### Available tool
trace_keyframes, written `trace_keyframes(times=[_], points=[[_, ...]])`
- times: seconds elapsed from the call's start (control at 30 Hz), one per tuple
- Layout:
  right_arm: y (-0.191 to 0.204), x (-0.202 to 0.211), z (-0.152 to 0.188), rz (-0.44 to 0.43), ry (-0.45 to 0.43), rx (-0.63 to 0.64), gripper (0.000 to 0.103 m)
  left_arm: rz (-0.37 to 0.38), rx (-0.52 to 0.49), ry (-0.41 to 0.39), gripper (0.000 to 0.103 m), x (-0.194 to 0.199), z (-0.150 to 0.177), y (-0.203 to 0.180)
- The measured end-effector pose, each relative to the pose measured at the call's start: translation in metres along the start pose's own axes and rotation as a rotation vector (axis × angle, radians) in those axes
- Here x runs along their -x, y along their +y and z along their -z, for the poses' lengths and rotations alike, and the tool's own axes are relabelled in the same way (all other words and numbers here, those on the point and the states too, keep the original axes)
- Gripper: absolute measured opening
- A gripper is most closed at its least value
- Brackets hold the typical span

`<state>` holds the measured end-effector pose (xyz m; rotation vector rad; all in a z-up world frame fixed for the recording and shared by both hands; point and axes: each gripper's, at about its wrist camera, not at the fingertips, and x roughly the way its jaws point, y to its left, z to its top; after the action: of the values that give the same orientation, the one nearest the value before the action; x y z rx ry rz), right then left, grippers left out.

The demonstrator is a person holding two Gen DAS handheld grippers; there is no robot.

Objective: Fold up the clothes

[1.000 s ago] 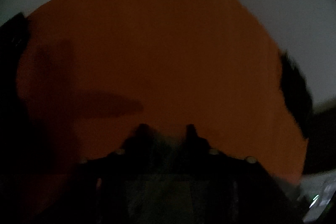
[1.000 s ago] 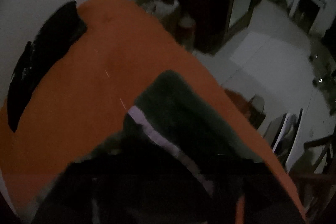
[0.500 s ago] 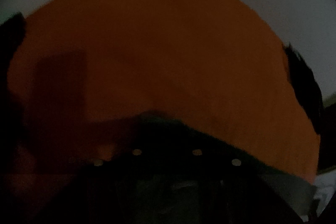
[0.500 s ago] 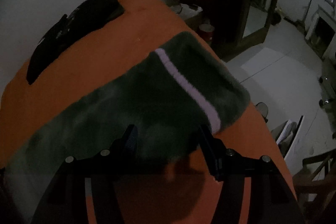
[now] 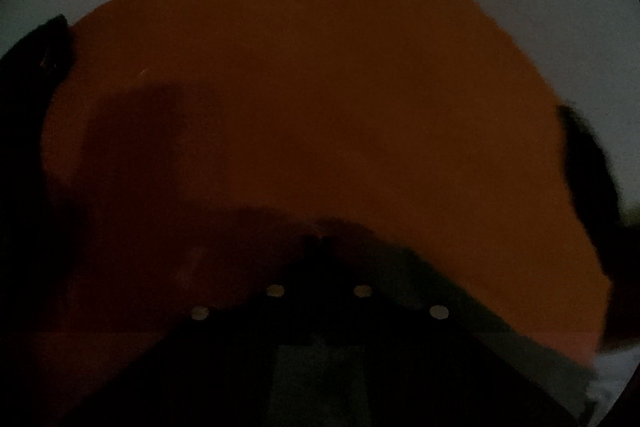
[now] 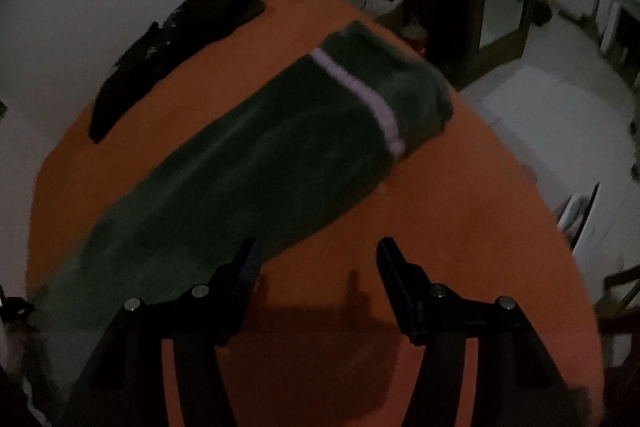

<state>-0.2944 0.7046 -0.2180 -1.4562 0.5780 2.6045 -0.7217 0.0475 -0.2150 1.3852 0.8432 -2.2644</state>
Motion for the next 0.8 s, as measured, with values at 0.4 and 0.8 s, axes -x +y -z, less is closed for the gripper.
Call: trace_keyframes(times=[0.4,0.8], points=[[-0.057,0.2,0.092,0.094,-0.418,-0.001,0.059,0.206,-0.036,0.042,0.06,0.15,0.147,0.144],[0.039,0.118,0.136,-0.352,0.035,0.137,0.07,0.294,0.277,0.135,0.06,0.143,0.27,0.225]])
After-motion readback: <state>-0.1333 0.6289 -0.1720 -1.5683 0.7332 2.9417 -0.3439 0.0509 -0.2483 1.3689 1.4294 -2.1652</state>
